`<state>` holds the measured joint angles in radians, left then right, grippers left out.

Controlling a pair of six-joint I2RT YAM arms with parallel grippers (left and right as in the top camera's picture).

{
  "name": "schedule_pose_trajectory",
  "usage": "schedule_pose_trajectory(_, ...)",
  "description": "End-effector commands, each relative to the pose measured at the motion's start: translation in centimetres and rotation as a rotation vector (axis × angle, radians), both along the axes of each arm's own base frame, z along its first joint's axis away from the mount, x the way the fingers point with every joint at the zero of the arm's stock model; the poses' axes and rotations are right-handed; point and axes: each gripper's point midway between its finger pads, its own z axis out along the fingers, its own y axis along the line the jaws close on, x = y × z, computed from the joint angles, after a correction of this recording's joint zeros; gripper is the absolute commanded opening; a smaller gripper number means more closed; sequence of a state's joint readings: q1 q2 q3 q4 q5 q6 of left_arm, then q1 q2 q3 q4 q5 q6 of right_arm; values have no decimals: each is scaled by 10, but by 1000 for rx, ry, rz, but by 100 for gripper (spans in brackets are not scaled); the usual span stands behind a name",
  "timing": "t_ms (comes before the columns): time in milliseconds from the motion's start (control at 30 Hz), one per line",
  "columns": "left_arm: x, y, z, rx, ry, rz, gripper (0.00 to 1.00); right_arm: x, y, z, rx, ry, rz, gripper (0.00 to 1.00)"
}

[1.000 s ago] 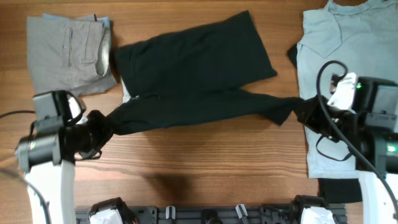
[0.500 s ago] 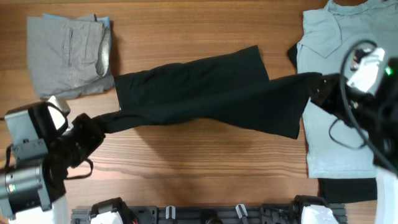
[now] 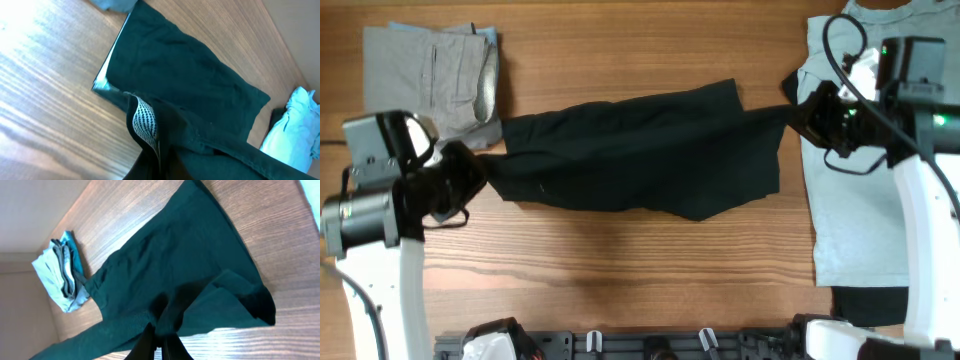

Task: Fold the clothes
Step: 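Lift the bottom edge with both grippers and fold it up over the top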

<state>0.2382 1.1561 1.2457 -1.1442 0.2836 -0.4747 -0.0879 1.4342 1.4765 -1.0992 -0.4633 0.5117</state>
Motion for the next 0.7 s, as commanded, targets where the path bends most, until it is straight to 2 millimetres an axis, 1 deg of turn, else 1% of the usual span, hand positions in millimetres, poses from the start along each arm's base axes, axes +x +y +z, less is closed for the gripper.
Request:
schedule_pose_trajectory(0, 16, 47, -16, 180, 46, 102, 4, 23, -42, -32, -156, 49, -105, 4)
schedule_pose_trajectory(67, 25, 49, -22, 179, 51, 102, 4, 30, -40, -44, -153, 72, -97, 4)
schedule_pose_trajectory(167, 40, 53, -31, 180, 48, 102, 4, 43, -32, -64, -150, 97, -69, 4)
schedule_pose_trajectory(300, 62, 57, -37, 186, 19, 97, 4, 58, -21, -83, -151, 107, -38, 4)
schedule_pose_trajectory(433, 84, 52, -44, 192, -11, 72, 5, 74, -17, -97, -144, 102, -50, 4)
schedule_pose_trajectory(533, 98, 46, -50, 206, -26, 32, 5, 84, -18, -103, -143, 92, -63, 4)
schedule_pose_trajectory(600, 106, 43, -60, 228, -19, -4, 5, 91, -20, -107, -145, 84, -85, 4)
schedule_pose_trajectory(667, 109, 42, -69, 239, 3, -8, 5, 98, -21, -107, -146, 61, -89, 4)
